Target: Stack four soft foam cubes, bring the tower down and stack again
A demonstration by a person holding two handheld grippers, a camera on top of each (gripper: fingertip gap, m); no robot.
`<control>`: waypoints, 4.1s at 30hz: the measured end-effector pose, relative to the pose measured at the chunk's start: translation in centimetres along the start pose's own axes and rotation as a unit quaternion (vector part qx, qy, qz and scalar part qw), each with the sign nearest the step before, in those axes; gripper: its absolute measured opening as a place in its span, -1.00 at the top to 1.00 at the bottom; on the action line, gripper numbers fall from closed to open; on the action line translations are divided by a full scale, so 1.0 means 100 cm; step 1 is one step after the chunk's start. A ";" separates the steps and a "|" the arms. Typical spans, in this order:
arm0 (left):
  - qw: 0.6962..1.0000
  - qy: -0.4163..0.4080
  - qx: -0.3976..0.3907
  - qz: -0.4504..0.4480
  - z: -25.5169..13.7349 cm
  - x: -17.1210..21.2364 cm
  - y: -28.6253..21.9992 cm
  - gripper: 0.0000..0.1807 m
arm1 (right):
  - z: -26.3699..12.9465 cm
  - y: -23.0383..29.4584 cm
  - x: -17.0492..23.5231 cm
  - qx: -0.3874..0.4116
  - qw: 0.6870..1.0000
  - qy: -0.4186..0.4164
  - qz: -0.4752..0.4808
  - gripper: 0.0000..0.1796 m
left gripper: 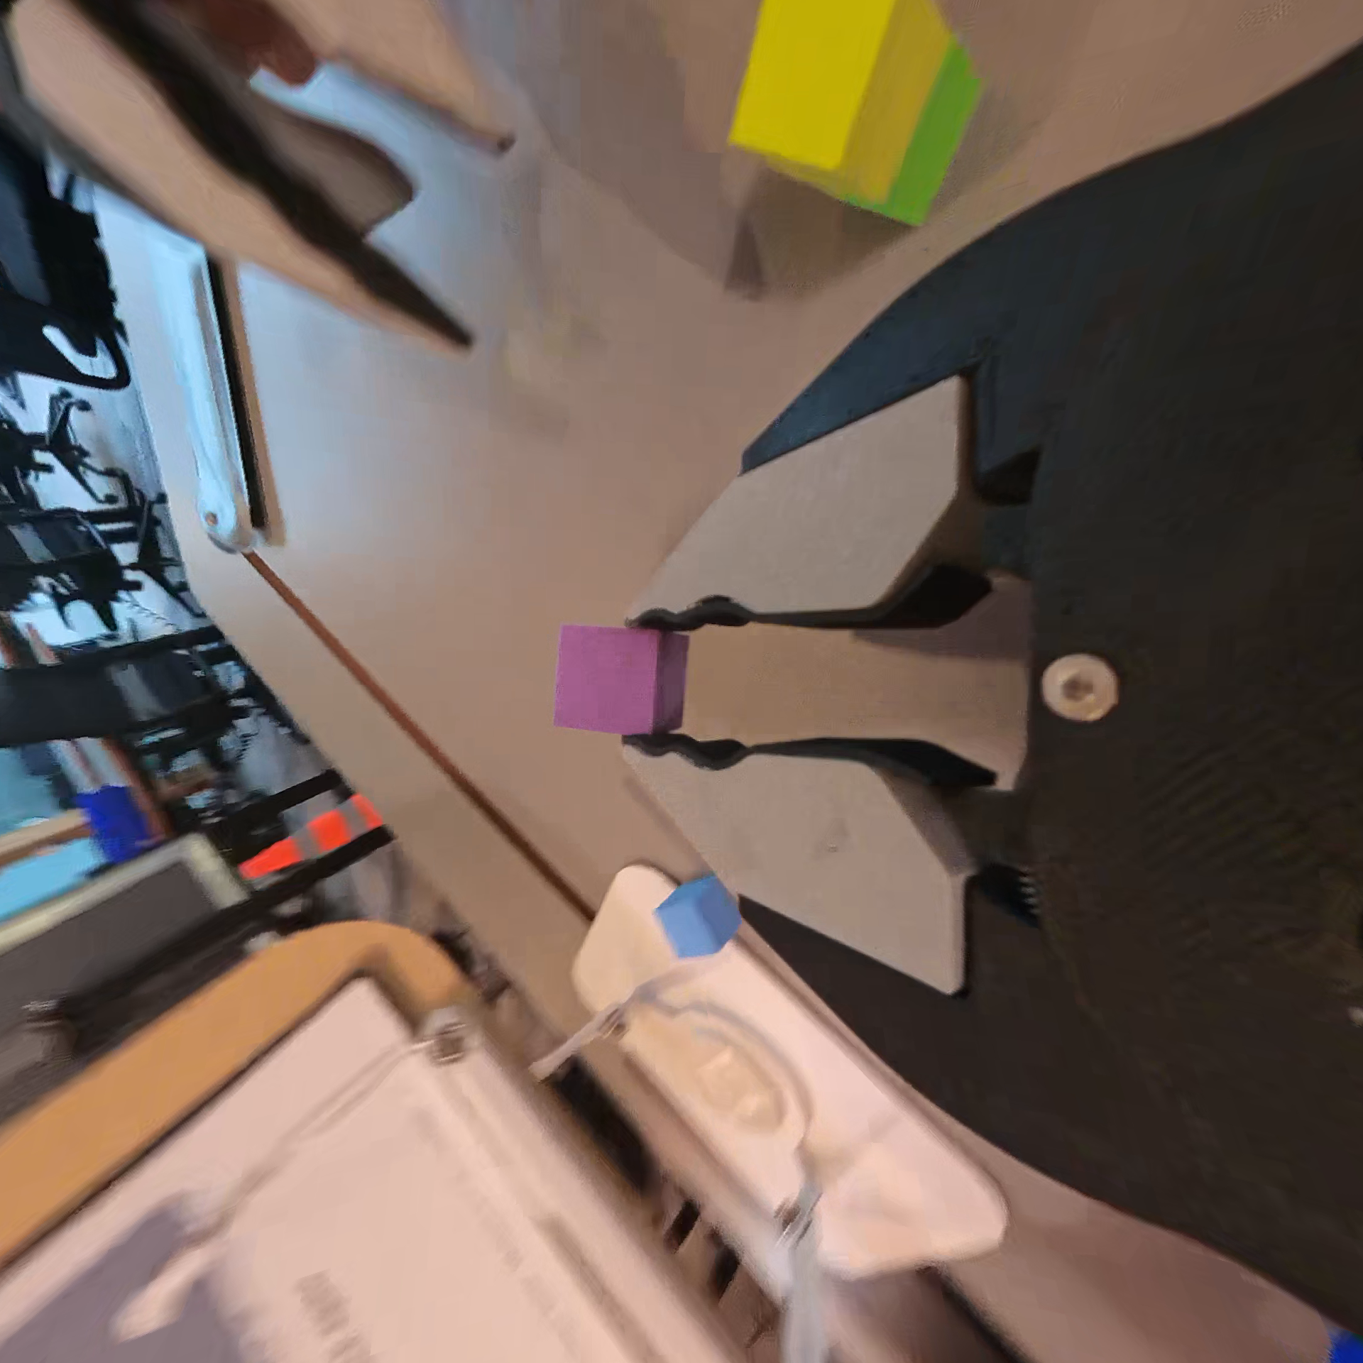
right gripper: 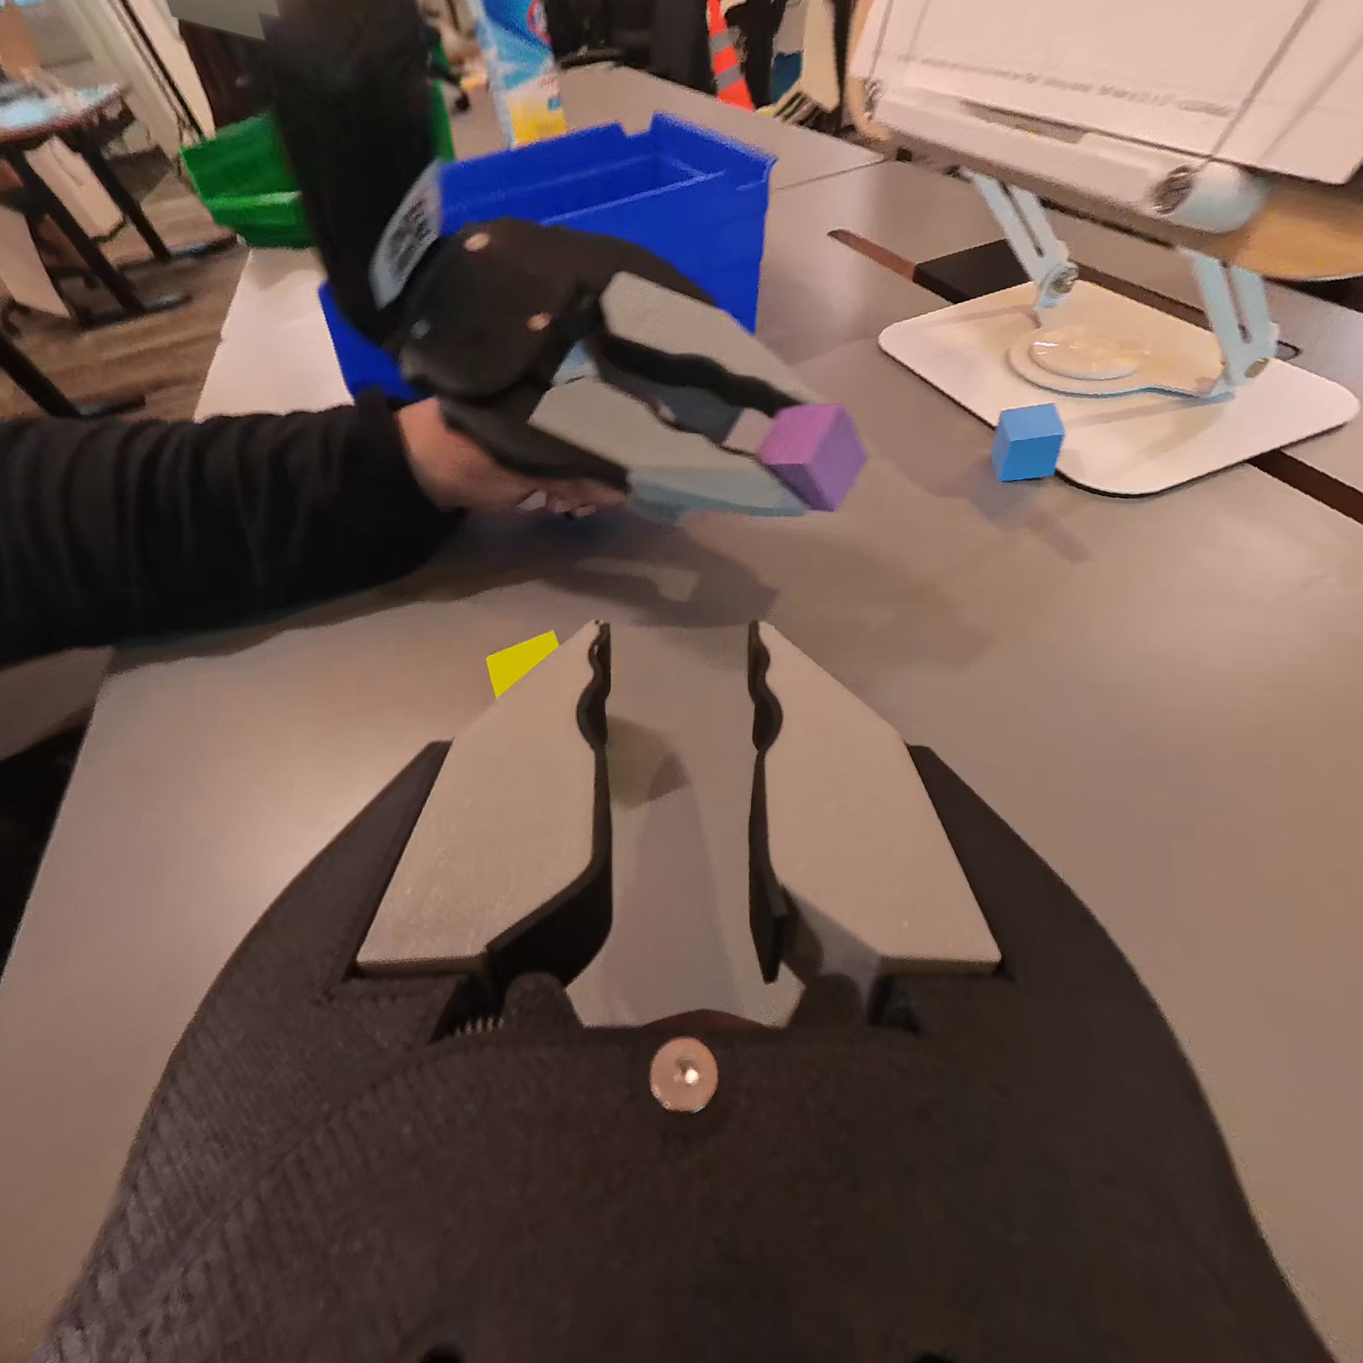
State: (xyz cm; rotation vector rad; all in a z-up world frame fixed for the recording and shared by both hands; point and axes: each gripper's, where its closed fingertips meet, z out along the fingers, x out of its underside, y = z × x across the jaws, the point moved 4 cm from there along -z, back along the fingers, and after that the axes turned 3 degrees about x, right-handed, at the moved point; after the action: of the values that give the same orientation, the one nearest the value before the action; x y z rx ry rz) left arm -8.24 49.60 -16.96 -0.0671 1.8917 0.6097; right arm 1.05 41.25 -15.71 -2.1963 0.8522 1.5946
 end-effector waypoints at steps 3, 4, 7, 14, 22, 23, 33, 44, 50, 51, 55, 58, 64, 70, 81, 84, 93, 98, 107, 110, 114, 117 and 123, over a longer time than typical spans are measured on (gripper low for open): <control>0.988 -0.052 -0.022 0.146 -0.015 -0.025 -0.019 0.72 | -0.009 -0.006 -0.008 0.012 0.999 -0.028 0.026 0.59; 0.982 -0.061 -0.027 0.174 -0.018 -0.033 -0.025 0.72 | -0.011 -0.007 -0.010 0.012 0.999 -0.038 0.032 0.58; 0.969 -0.078 -0.024 0.233 -0.021 -0.047 -0.044 0.72 | -0.016 -0.003 -0.015 -0.007 0.997 -0.063 0.046 0.57; 0.932 -0.074 -0.045 0.351 -0.025 -0.056 -0.064 0.72 | -0.016 0.005 -0.019 -0.042 0.994 -0.079 0.059 0.56; 0.919 -0.064 -0.038 0.386 -0.023 -0.055 -0.074 0.72 | -0.011 0.012 -0.018 -0.059 0.994 -0.075 0.052 0.74; 0.919 -0.065 -0.038 0.386 -0.023 -0.055 -0.074 0.72 | -0.011 0.012 -0.018 -0.059 0.994 -0.075 0.051 0.74; 0.919 -0.087 -0.035 0.382 -0.027 -0.062 -0.077 0.72 | -0.013 0.017 -0.021 -0.095 0.989 -0.091 0.070 0.73; 0.931 -0.091 -0.013 0.353 -0.032 -0.066 -0.079 0.72 | -0.015 0.022 -0.022 -0.122 0.985 -0.094 0.083 0.74; 0.939 -0.093 0.007 0.331 -0.039 -0.063 -0.078 0.71 | -0.016 0.024 -0.024 -0.118 0.986 -0.095 0.071 0.74; 0.940 -0.092 0.007 0.329 -0.040 -0.062 -0.076 0.72 | -0.017 0.023 -0.024 -0.118 0.986 -0.096 0.072 0.74; 0.940 -0.076 0.002 0.332 -0.042 -0.056 -0.070 0.74 | -0.020 0.021 -0.026 -0.120 0.983 -0.109 0.084 0.74; 0.942 -0.052 -0.007 0.332 -0.043 -0.048 -0.061 0.83 | -0.023 0.019 -0.029 -0.122 0.981 -0.121 0.089 0.74; 0.966 0.028 -0.064 0.250 -0.047 -0.015 -0.020 1.00 | -0.022 0.029 -0.030 -0.169 0.970 -0.157 0.075 0.74; 0.982 0.081 -0.044 0.163 -0.039 0.012 -0.007 1.00 | -0.001 0.033 -0.011 -0.152 0.982 -0.110 0.010 0.74; 0.984 0.062 0.160 0.056 -0.051 0.002 -0.052 0.89 | 0.008 0.042 -0.008 -0.134 0.985 -0.101 -0.045 0.74; 0.984 0.025 0.171 0.035 -0.055 -0.012 -0.054 0.96 | 0.007 0.043 -0.009 -0.135 0.984 -0.105 -0.043 0.74; 0.980 -0.045 0.191 0.009 -0.069 -0.036 -0.053 1.00 | 0.010 0.043 -0.008 -0.129 0.986 -0.098 -0.044 0.74; 0.978 -0.046 0.202 0.018 -0.068 -0.038 -0.060 1.00 | 0.009 0.039 -0.009 -0.123 0.986 -0.103 -0.034 0.74; 0.979 -0.050 0.197 0.025 -0.068 -0.040 -0.062 1.00 | 0.011 0.040 -0.006 -0.128 0.987 -0.096 -0.033 0.74; 0.979 -0.049 0.196 0.026 -0.068 -0.041 -0.062 1.00 | 0.012 0.041 -0.004 -0.128 0.987 -0.089 -0.036 0.74; 0.979 -0.045 0.196 0.027 -0.067 -0.040 -0.063 1.00 | 0.012 0.040 -0.004 -0.131 0.987 -0.085 -0.032 0.74; 0.979 -0.040 0.196 0.029 -0.067 -0.038 -0.064 1.00 | 0.013 0.040 -0.002 -0.127 0.988 -0.078 -0.036 0.74; 0.979 -0.035 0.197 0.030 -0.066 -0.037 -0.064 1.00 | 0.014 0.040 0.000 -0.129 0.989 -0.071 -0.035 0.74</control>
State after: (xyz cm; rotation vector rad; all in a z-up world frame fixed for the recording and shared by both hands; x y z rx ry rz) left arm -10.29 40.27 -14.34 0.2659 1.9176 0.2650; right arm -2.46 38.90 -15.82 -2.2176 0.5484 1.8904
